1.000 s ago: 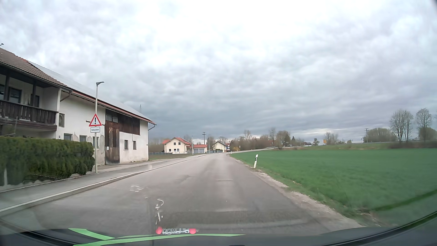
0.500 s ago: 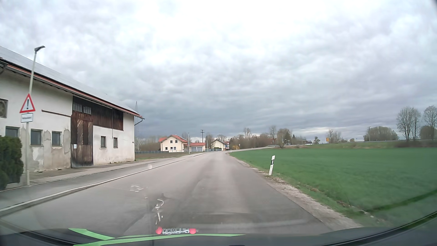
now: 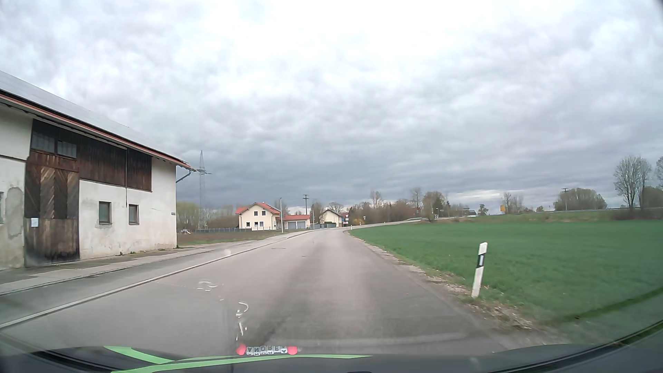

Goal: Follow the waypoints while adhering to traffic rules and regulations

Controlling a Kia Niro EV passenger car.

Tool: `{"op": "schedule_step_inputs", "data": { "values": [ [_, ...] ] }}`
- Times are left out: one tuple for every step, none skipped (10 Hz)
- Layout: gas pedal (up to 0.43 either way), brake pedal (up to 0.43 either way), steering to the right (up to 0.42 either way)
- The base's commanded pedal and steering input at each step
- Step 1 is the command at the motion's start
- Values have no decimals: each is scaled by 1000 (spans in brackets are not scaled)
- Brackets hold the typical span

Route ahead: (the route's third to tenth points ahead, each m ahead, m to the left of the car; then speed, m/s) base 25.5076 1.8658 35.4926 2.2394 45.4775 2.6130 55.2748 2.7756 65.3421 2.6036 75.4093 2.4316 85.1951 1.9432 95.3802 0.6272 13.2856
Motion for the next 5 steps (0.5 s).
{"op": "schedule_step_inputs", "data": {
  "values": [
    [150, 0, 0],
    [150, 0, 0],
    [150, 0, 0],
    [150, 0, 0],
    [150, 0, 0]
  ]
}}
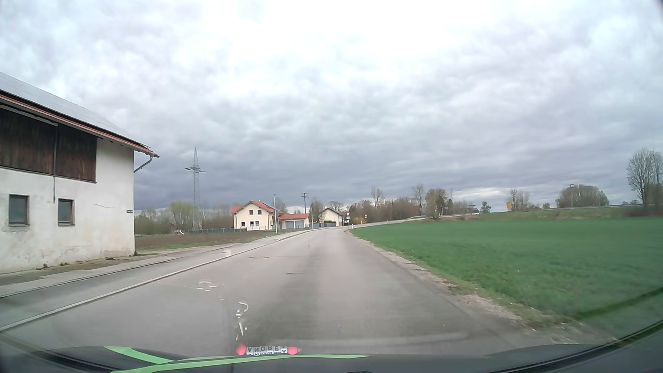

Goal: Follow the waypoints while adhering to traffic rules and regulations

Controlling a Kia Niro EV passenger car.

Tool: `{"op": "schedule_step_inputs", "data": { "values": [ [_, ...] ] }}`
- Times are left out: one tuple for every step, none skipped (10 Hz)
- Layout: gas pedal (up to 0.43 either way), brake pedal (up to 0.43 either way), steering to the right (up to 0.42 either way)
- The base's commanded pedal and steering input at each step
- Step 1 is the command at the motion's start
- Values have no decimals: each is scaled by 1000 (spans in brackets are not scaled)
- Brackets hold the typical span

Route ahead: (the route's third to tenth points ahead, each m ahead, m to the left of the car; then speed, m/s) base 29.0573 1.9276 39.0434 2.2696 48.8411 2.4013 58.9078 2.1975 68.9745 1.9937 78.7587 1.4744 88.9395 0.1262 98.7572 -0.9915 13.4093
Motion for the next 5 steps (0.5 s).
{"op": "schedule_step_inputs", "data": {
  "values": [
    [150, 0, 0],
    [150, 0, 0],
    [150, 0, 0],
    [150, 0, 0],
    [150, 0, 0]
  ]
}}
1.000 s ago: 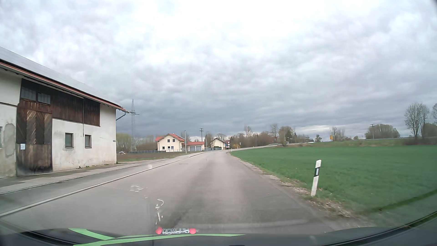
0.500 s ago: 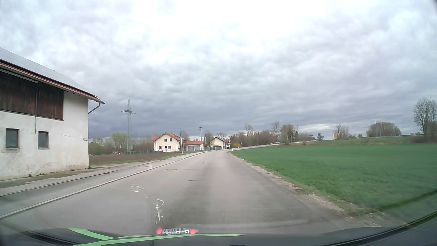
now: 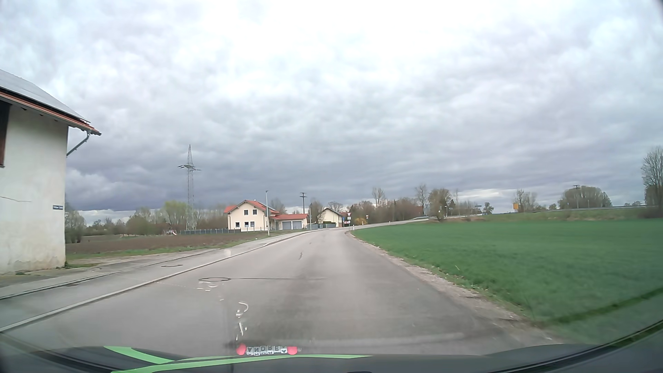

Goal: Follow the waypoints while adhering to traffic rules and regulations

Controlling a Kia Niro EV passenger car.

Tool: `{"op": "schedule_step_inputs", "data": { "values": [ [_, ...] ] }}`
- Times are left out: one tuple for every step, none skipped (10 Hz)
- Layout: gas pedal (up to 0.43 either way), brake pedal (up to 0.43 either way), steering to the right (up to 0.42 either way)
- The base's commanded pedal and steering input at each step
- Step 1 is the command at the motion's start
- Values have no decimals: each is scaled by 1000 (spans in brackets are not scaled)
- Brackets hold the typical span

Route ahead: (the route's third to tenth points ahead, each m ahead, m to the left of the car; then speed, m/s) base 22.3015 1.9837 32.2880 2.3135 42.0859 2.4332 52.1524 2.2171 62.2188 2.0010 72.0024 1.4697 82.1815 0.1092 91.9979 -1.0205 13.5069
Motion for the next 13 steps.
{"op": "schedule_step_inputs", "data": {
  "values": [
    [150, 0, 0],
    [150, 0, 0],
    [150, 0, 0],
    [150, 0, 0],
    [150, 0, 0],
    [150, 0, 0],
    [150, 0, 0],
    [150, 0, 0],
    [150, 0, -1],
    [150, 0, -1],
    [138, 0, -1],
    [138, 0, -1],
    [138, 0, -1]
  ]
}}
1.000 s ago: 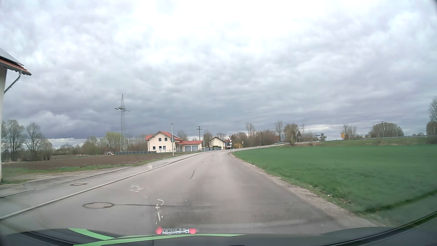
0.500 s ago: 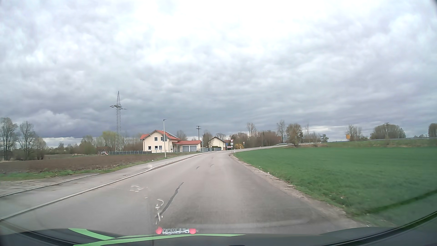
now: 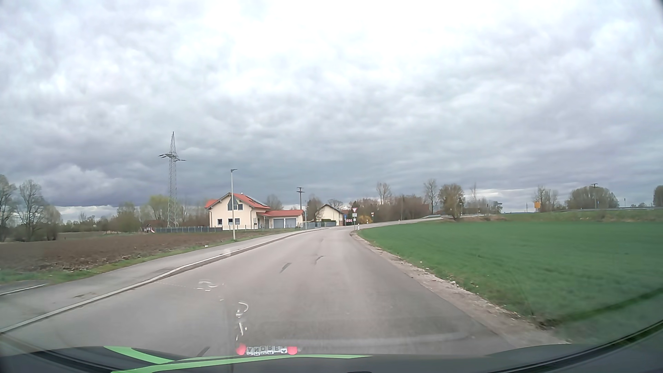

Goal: Follow the waypoints while adhering to traffic rules and regulations

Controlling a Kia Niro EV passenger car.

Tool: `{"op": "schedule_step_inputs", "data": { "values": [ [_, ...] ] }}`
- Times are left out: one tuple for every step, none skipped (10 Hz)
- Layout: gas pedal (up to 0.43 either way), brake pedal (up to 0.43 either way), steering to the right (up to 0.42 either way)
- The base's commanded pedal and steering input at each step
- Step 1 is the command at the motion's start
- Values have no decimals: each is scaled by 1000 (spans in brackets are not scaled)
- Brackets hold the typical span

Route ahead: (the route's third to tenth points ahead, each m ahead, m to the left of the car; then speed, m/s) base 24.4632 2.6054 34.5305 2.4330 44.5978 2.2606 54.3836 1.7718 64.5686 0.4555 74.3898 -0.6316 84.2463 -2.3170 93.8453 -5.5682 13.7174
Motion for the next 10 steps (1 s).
{"op": "schedule_step_inputs", "data": {
  "values": [
    [138, 0, -1],
    [138, 0, -1],
    [138, 0, -1],
    [138, 0, -1],
    [138, 0, -1],
    [138, 0, -1],
    [138, 0, -1],
    [138, 0, -1],
    [138, 0, -1],
    [138, 0, -1]
  ]
}}
